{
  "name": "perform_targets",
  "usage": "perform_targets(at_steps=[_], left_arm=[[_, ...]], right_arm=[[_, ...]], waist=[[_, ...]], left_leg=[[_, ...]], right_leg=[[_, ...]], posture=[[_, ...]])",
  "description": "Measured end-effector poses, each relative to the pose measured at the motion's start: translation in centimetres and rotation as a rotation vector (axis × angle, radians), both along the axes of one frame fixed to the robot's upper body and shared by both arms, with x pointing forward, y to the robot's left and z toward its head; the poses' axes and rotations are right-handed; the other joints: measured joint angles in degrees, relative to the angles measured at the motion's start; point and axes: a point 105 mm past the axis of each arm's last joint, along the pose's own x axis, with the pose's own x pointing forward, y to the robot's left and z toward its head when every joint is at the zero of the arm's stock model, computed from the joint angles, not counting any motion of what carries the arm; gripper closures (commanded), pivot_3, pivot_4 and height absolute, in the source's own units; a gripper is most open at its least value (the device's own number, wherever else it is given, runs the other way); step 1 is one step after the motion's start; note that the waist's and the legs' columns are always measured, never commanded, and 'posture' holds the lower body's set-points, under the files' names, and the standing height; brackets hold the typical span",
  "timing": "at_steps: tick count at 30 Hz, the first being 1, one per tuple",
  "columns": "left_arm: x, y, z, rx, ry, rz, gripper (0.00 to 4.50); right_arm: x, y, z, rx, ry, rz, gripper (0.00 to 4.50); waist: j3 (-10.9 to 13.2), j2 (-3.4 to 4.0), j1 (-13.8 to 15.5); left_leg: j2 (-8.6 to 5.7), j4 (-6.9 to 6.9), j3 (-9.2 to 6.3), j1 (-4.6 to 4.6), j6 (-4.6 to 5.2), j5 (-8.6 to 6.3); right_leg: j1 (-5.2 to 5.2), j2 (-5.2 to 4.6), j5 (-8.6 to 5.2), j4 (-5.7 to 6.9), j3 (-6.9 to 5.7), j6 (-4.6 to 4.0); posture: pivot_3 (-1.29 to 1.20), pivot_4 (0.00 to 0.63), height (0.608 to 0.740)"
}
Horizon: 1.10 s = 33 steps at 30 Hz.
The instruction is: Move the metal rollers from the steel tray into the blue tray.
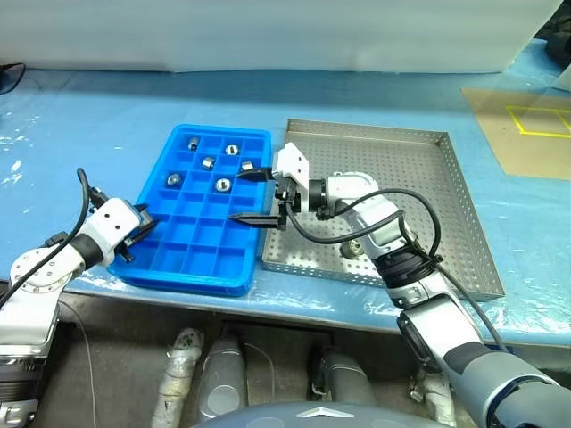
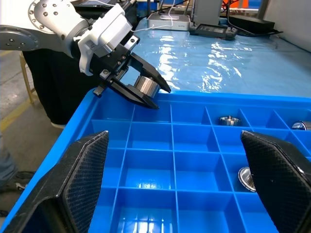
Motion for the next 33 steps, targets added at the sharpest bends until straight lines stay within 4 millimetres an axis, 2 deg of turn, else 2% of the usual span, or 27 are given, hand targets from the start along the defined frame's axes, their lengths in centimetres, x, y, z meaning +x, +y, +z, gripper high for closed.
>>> perform_targets(at_steps=[9,14,21,27,30,33], left_arm=[[0.2,0.7,-0.5,0.017,0.015,0.045,3.11],[0.4,1.2,-0.8,0.016,0.023,0.075,1.48],[1.0,0.7,-0.4,0.007,0.025,0.048,1.48],[2.3,-1.9,3.2,-0.093,-0.085,-0.053,1.48],[2.5,-2.8,4.0,-0.125,-0.093,-0.096,1.48],[3.3,-5.1,5.4,-0.181,-0.123,-0.176,1.48]], right_arm=[[0.7,-0.5,-0.4,-0.018,-0.017,-0.043,0.0],[0.9,-0.6,-0.4,-0.021,-0.03,-0.058,0.0],[1.1,-0.9,-0.4,-0.02,-0.035,-0.079,0.0],[1.3,-1.0,-0.6,-0.013,-0.027,-0.1,0.0],[1.4,-1.3,-0.9,-0.013,-0.021,-0.115,0.0],[1.5,-1.6,-1.2,-0.014,-0.013,-0.134,0.0]], waist=[[-0.01,-0.01,0.35],[-0.01,-0.02,0.37],[-0.03,-0.04,0.49],[-0.03,-0.06,0.7],[-0.03,-0.07,0.5],[-0.03,-0.07,0.55]], left_leg=[[-0.01,0.01,-0.02,0.0,-0.01,0.01],[-0.01,0.02,-0.02,0.03,-0.06,0.04],[-0.03,0.04,-0.02,0.03,-0.07,0.05],[-0.04,0.25,-0.04,0.06,-0.15,0.09],[-0.04,0.25,-0.02,0.17,-0.25,0.16],[-0.02,0.23,-0.03,0.19,-0.37,0.23]], right_leg=[[0.0,0.02,0.0,0.01,0.01,0.0],[-0.01,0.03,0.0,0.08,0.01,0.0],[0.0,0.01,0.01,0.12,0.01,0.0],[-0.02,-0.02,-0.01,0.52,0.04,-0.03],[-0.03,-0.01,-0.05,0.69,0.08,-0.09],[-0.07,0.01,-0.08,0.83,0.06,-0.14]], posture=[[0.2,0.15,0.74],[0.2,0.15,0.74],[0.17,0.15,0.74],[0.15,0.15,0.74],[0.12,0.15,0.74],[0.09,0.15,0.74]])
